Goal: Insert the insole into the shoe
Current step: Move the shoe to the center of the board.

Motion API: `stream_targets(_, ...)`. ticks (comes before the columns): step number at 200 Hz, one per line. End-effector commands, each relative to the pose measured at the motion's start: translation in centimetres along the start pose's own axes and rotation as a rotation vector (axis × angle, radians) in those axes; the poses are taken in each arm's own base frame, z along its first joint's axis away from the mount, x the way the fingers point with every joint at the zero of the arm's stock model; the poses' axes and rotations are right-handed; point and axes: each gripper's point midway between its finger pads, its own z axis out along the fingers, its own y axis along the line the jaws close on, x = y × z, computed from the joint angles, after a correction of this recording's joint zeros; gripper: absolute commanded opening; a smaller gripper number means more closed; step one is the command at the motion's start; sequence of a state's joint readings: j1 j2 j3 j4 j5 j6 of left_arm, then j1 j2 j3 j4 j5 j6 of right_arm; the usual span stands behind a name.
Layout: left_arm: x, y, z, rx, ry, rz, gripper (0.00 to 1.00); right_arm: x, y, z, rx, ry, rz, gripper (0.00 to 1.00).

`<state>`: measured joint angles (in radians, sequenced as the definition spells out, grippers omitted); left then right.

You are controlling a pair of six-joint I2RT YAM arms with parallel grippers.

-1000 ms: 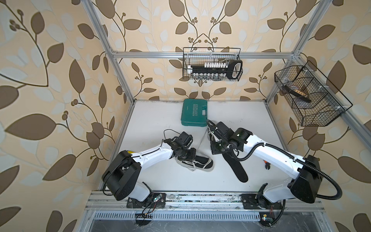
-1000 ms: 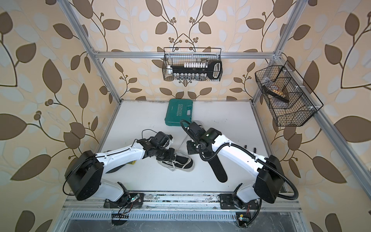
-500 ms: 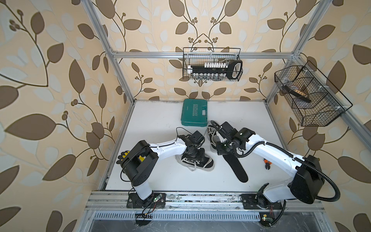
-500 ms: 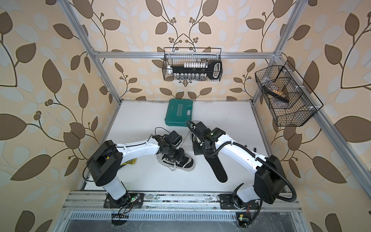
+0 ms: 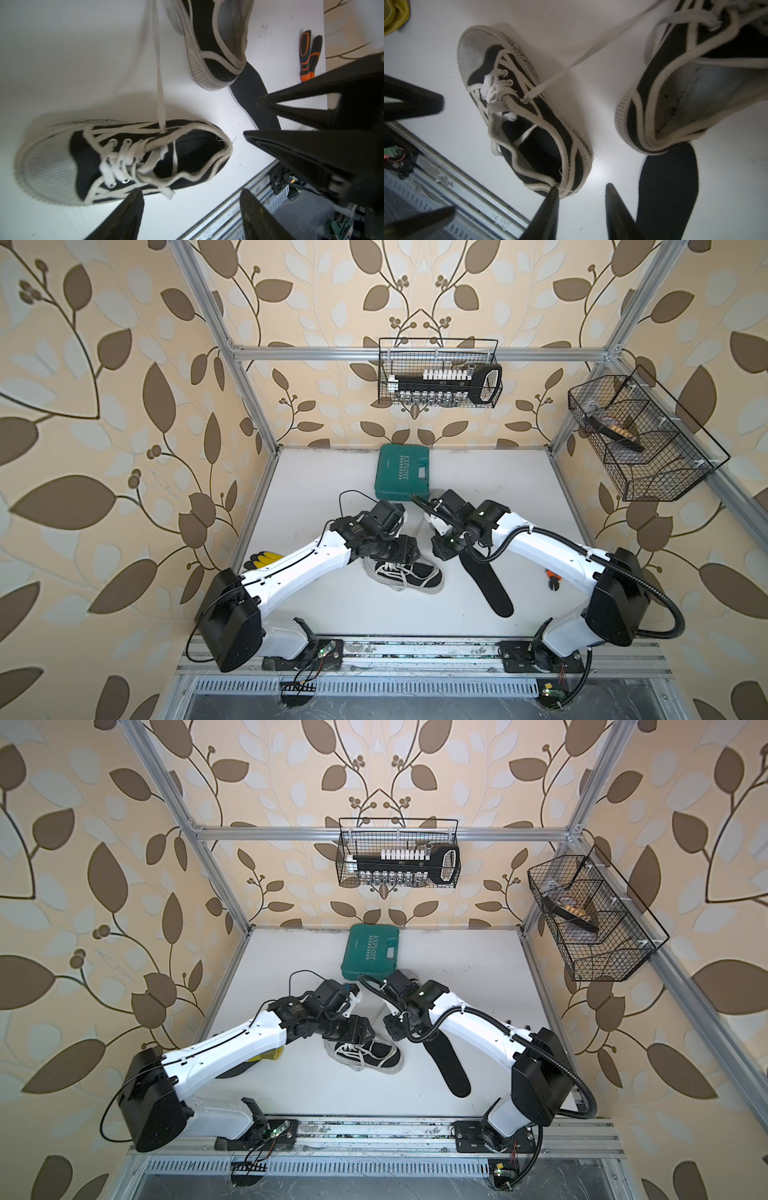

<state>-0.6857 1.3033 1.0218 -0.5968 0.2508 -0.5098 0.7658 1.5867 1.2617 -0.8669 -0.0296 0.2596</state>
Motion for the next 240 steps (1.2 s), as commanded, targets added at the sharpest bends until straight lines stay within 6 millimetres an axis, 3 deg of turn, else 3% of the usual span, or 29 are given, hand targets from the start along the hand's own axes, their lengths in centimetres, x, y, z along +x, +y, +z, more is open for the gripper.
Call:
stream_targets(1,0.7,3.2,-1.7,-0.029,0.000,-0.042,0.74,-0.5,1.2,0.9,0.013,0.016,-0.110,0.41)
stream_targets(26,0.7,5.2,-3.1,-0.034,-0.017,-0.093,0.75,-0.9,2.1,2.7,0.025,0.040,-0.161,0.44)
stream_targets(59,1.4,7.0,-3.4,-0.029,-0.024,-0.155,0.75,-1.9,2.7,6.1,0.028,0.078,-0.213,0.42)
stream_targets(75,1.9,8.0,-3.4,-0.031,-0.022,-0.191,0.75,-2.3,3.8,7.0,-0.027,0.087,-0.206,0.31)
stream_targets(104,2.3,10.0,-3.6,-0.040,-0.042,-0.265,0.75,-3.1,5.2,7.0,-0.063,0.062,-0.138,0.00)
stream_targets(164,1.3,11.8,-4.6,-0.052,-0.080,-0.329,0.74,-6.1,5.3,5.9,-0.055,-0.107,0.371,0.00)
stream_targets(203,1.1,11.8,-4.1,-0.036,-0.060,-0.333,0.74,-9.1,3.6,5.9,0.062,-0.207,0.472,0.00)
stream_targets(240,1.6,12.0,-3.5,-0.023,-0.048,-0.344,0.73,-9.0,1.5,7.5,0.112,-0.219,0.601,0.00)
